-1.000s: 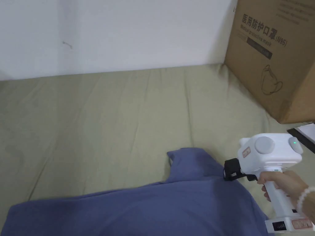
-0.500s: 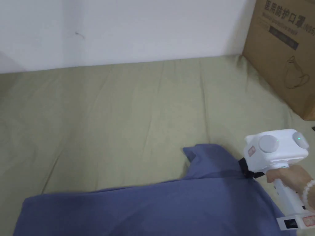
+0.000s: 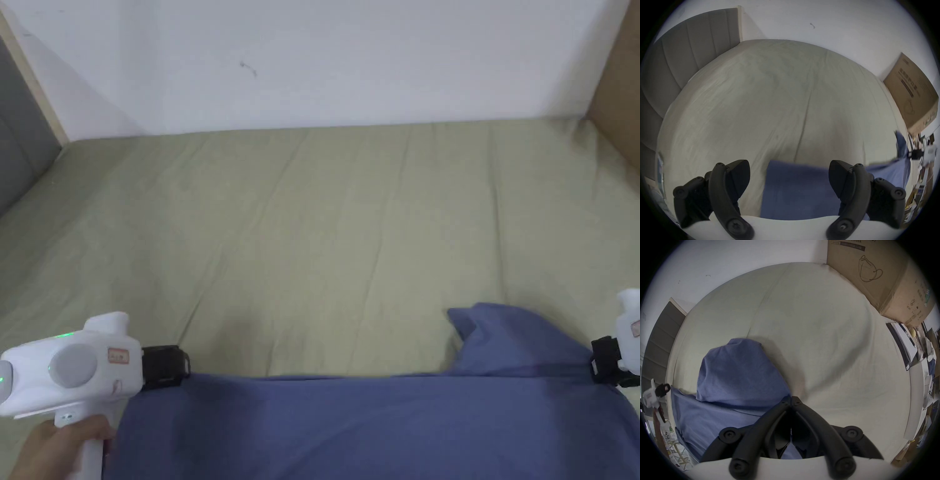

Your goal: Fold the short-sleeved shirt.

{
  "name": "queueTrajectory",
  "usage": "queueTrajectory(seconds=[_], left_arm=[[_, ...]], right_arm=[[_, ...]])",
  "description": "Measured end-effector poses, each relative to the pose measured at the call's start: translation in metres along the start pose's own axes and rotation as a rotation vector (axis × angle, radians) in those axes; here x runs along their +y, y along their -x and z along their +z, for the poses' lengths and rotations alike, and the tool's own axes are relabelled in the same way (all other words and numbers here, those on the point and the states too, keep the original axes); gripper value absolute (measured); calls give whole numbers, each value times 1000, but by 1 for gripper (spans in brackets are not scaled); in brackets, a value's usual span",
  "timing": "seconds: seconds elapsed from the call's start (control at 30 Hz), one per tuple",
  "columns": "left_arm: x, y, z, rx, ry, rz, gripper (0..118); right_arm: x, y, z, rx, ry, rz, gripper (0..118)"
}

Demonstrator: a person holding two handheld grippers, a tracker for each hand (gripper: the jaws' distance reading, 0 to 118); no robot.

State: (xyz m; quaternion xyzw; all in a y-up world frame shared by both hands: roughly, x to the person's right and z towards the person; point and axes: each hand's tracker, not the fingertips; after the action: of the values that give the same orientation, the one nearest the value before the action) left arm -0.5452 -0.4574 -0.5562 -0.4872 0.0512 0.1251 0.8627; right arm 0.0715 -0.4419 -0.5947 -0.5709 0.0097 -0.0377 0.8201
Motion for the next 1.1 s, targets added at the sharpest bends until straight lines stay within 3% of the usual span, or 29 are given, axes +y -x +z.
queueTrajectory(seconds=[0.07,0.1,0.13,0.23,0.3,0.33,0.4,0.57,0.77,1.0,1.1], left_arm=[[-3,-2,-23,16,115,-17,74],[-9,-10,-29,181,116,-86,72],[-12,-14,-34,101,46,-140,66],[-5,-14,-22,108,57,-126,22],[-2,-11,-7,78,64,-116,15],[0,-9,-5,43,84,-109,4],[2,-14,10,56,82,-134,4],[-6,-12,79,10,-45,-165,4],[-50,6,166,-47,-136,-180,4],[-144,31,208,-55,-112,-171,4],[-188,44,204,-57,-54,-148,4]], right_arm=[[-1,2,0,-7,3,7,0],[1,1,-1,-8,3,6,0],[1,1,0,-6,2,2,0],[1,-1,3,0,-6,-4,0],[1,-3,13,15,-20,-17,0],[1,-5,19,33,-42,-45,0],[0,-9,37,80,-68,-103,0],[-16,-6,95,71,-154,0,0],[-78,-12,169,92,-239,57,0],[-197,-22,190,87,-150,115,0],[-244,-27,170,78,-57,94,0]])
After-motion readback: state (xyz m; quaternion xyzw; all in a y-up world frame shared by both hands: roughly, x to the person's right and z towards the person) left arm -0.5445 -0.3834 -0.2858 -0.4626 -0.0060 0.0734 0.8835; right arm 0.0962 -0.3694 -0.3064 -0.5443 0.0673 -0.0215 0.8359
